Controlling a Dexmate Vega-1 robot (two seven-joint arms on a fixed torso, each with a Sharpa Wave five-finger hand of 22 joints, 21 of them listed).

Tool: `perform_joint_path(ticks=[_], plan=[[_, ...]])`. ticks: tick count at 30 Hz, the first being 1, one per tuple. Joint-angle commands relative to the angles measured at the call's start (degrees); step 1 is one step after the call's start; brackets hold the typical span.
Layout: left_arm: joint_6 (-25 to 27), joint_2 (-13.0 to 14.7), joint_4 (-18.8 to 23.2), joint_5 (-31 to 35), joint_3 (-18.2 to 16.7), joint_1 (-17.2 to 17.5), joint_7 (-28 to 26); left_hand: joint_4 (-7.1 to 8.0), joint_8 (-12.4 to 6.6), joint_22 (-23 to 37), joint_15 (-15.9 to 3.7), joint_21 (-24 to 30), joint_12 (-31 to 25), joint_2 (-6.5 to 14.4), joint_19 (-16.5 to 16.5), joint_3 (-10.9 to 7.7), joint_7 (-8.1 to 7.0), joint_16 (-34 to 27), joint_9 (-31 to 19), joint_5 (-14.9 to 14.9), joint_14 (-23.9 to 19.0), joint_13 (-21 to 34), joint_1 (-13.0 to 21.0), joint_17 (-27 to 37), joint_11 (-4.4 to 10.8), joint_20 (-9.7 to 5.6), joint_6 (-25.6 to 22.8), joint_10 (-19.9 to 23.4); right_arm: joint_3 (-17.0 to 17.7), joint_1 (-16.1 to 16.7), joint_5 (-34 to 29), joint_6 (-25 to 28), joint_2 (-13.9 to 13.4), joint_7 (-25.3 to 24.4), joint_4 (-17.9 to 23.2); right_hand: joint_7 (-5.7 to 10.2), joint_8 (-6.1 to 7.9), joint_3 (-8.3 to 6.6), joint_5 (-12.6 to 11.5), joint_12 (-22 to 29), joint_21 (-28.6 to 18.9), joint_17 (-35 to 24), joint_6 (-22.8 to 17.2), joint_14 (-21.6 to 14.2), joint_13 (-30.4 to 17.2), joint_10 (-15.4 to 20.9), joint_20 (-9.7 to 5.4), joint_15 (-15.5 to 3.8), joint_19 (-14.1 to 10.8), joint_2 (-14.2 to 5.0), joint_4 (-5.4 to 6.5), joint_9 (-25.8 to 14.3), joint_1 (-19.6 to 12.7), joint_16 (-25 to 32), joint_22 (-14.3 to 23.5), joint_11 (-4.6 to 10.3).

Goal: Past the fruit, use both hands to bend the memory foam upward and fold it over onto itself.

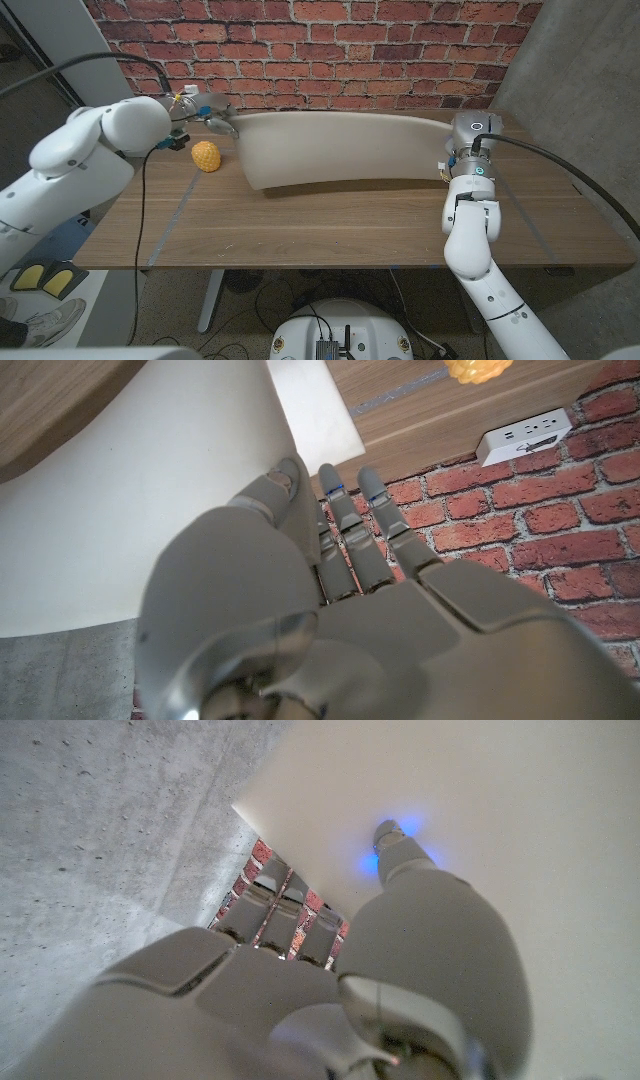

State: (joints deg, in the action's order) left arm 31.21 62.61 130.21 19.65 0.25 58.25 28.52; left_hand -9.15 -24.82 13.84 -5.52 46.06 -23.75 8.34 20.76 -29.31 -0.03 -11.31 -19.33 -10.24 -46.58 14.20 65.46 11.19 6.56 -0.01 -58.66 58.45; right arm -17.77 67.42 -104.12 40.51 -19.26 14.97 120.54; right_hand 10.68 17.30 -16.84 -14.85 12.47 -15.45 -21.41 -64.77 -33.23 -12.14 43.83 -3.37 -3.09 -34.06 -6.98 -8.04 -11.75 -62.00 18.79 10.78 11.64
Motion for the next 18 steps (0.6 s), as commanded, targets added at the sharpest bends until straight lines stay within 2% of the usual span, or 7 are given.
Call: perform_joint_path(ticks=[1,4,7,8,10,18], plan=[[-3.6,2.21,-11.47,-11.55,13.37,-15.44,-2.47,0.47,-0.4,0.12,-7.21,0.53,-8.16,1.34,-0.34,-0.28,0.34,-0.23,-0.21,-0.22,-0.52,15.02,0.27,-0.06,2.81,0.07,-0.44,3.13,-3.89,-11.75,5.81,-1.44,-6.09,9.44,-6.58,0.33,-0.13,0.38,-0.3,-0.37,0.08,-0.19,-0.14,0.49,-0.09,-0.55,-1.22,-10.38,0.18,-0.67,0.07,-0.25,0.05,-0.28,0.35,0.05],[-4.61,1.35,-14.52,-13.0,16.98,-19.24,-2.28,0.51,-0.4,0.09,-7.21,0.64,-8.19,1.38,-0.32,-0.33,0.43,-0.23,-0.27,-0.22,-0.57,15.11,0.23,-0.07,2.78,0.11,-0.35,3.13,-5.12,-14.34,7.06,-1.64,-7.55,11.65,-8.07,0.26,-0.23,0.58,-0.36,-0.59,0.08,-0.21,-0.1,0.64,-0.09,-1.08,-1.21,-10.46,0.22,-0.86,0.18,-0.32,0.07,-0.45,0.36,0.03],[-4.98,0.23,-16.96,-13.29,20.4,-22.66,-2.42,0.52,-0.41,0.03,-7.22,0.78,-8.24,1.35,-0.37,-0.35,0.56,-0.22,-0.39,-0.2,-0.58,15.24,0.17,-0.08,2.87,0.11,-0.26,3.12,-6.2,-16.26,9.19,-1.23,-8.59,10.96,-9.48,0.28,-0.33,0.79,-0.41,-0.73,0.09,-0.2,0.02,0.8,-0.1,-1.48,-1.26,-10.41,0.3,-0.99,0.3,-0.41,0.15,-0.64,0.36,0.05],[-4.95,0.51,-16.94,-13.61,20.72,-22.86,-2.65,0.5,-0.42,0.02,-7.28,0.84,-8.2,1.37,-0.35,-0.37,0.56,-0.26,-0.39,-0.2,-0.65,15.29,0.18,-0.07,2.79,0.13,-0.3,2.98,-6.57,-16.43,9.5,-0.82,-9.0,10.97,-9.46,0.28,-0.32,0.79,-0.42,-0.74,0.06,-0.2,0.0,0.83,-0.1,-1.53,-1.2,-10.46,0.2,-1.03,0.28,-0.44,0.11,-0.67,0.36,0.06],[-5.21,-0.94,-19.04,-13.27,23.24,-25.55,-2.57,0.53,-0.39,-0.02,-7.2,0.92,-8.25,1.37,-0.39,-0.39,0.57,-0.27,-0.39,-0.19,-0.7,15.36,0.13,-0.07,2.82,0.13,-0.27,3.04,-7.44,-18.07,10.8,-0.57,-9.58,9.77,-11.14,0.3,-0.33,0.87,-0.46,-0.78,0.06,-0.19,-0.07,0.91,-0.11,-1.65,-1.2,-10.47,0.24,-1.11,0.31,-0.46,0.1,-0.77,0.36,0.07],[-4.85,-3.78,-23.13,-12.73,28.45,-30.72,-3.59,0.5,-0.35,-0.13,-7.24,1.21,-8.29,1.38,-0.54,-0.51,0.77,-0.31,-0.38,-0.17,-0.88,15.49,0.09,-0.07,2.73,0.25,-0.3,3.08,-10.2,-22.15,17.72,0.34,-12.54,4.72,-15.01,0.31,-0.44,1.2,-0.6,-0.78,0.01,-0.3,-0.15,0.88,-0.15,-1.83,-1.12,-10.49,0.17,-1.39,0.38,-0.51,-0.01,-0.9,0.34,0.12]])
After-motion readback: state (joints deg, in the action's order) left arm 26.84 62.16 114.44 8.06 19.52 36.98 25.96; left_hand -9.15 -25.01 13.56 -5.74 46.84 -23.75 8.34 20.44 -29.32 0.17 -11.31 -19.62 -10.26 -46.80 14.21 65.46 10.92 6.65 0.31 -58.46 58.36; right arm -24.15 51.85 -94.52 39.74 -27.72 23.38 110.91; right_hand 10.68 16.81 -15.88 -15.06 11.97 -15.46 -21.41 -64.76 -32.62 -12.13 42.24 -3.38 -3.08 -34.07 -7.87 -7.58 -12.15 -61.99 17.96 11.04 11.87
